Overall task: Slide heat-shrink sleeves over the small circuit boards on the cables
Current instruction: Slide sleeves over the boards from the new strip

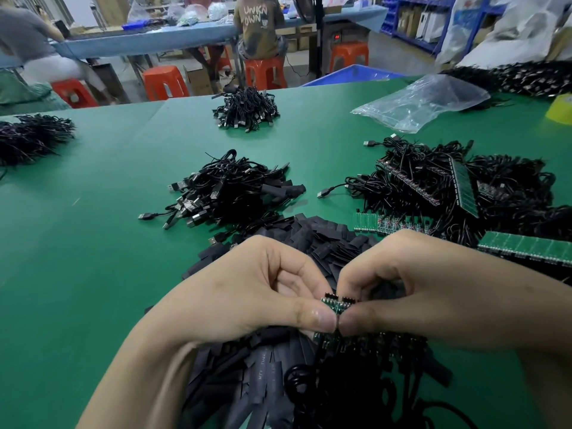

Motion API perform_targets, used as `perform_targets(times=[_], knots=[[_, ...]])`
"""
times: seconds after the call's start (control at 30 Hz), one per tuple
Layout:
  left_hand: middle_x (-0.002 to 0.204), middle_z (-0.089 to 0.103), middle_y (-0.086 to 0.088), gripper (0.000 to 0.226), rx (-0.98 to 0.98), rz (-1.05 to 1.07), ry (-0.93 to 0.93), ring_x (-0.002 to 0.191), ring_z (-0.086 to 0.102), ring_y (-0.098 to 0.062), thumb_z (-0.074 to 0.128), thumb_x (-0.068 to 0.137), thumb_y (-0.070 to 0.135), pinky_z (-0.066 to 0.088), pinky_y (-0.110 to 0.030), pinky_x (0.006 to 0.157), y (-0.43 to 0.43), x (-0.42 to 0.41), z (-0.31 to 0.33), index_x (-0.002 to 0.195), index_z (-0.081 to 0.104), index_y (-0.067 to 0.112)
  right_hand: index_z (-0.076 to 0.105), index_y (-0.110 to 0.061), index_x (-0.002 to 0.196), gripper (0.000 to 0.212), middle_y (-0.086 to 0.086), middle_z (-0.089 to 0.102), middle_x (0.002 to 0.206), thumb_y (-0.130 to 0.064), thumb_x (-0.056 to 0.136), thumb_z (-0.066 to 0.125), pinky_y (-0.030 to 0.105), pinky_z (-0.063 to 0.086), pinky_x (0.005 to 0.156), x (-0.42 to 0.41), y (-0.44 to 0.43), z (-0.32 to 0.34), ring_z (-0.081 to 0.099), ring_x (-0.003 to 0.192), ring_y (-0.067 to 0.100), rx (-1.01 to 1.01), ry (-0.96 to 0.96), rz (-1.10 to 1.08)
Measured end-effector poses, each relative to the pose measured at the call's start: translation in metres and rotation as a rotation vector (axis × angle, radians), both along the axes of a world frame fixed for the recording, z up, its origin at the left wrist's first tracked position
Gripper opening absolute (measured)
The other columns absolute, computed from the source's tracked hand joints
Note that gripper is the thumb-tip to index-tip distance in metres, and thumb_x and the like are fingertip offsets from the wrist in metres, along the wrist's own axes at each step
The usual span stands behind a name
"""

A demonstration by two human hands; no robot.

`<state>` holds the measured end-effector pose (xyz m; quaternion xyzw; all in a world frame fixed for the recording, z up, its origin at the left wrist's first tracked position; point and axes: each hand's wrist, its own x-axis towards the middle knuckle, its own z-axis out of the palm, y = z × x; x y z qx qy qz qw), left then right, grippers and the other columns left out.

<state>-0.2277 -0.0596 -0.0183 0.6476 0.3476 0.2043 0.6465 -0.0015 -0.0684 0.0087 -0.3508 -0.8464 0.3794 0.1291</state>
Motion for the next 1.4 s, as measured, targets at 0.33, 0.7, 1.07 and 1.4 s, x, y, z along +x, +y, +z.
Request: perform_targets(times=[0.33,0.7,1.07,1.4], knots=[[0.069,0.073,0.001,0.012,-0.012,-0.006,-0.075,0.06,0.066,-0.003,0.082,0.071,0.013,0.051,-0.013,0.062,-0.004,0.002,0.004,0.078,0.079,0.022,0.071,-0.029,0.078,0.015,-0.019,0.066,0.068,-0.032,0.091,0.076,0.009,0.041,0.062,0.003,0.004,-0.001,0.06,0.065,-0.004,-0.13,0.114,0.059],[0.07,0.074,-0.003,0.019,0.186,0.115,-0.28,0.06,0.067,-0.01,0.092,0.065,0.025,0.052,-0.016,0.061,-0.009,-0.002,0.016,0.076,0.077,0.023,0.069,-0.039,0.114,0.044,-0.023,0.073,0.107,-0.056,0.076,0.083,0.024,0.054,0.085,-0.001,-0.001,-0.004,0.068,0.095,-0.002,-0.239,-0.132,0.053],[0.1,0.076,0.011,0.015,0.685,0.597,0.087,0.093,0.069,-0.002,0.072,0.094,0.021,0.052,-0.022,0.083,0.019,0.014,-0.028,0.108,0.077,0.026,0.071,-0.024,0.087,0.029,-0.002,0.072,0.066,-0.041,0.1,0.051,0.033,0.057,0.07,0.0,0.007,-0.007,0.07,0.069,0.025,-0.025,0.489,-0.267],[0.117,0.059,0.017,0.045,0.881,0.406,0.874,0.113,0.052,-0.01,0.064,0.089,0.062,0.045,-0.032,0.095,0.025,0.026,-0.076,0.128,0.065,0.04,0.071,-0.022,0.085,0.035,-0.006,0.044,0.054,-0.039,0.1,0.044,0.026,0.052,0.057,-0.002,0.011,-0.014,0.048,0.05,0.011,-0.136,0.475,-0.347]])
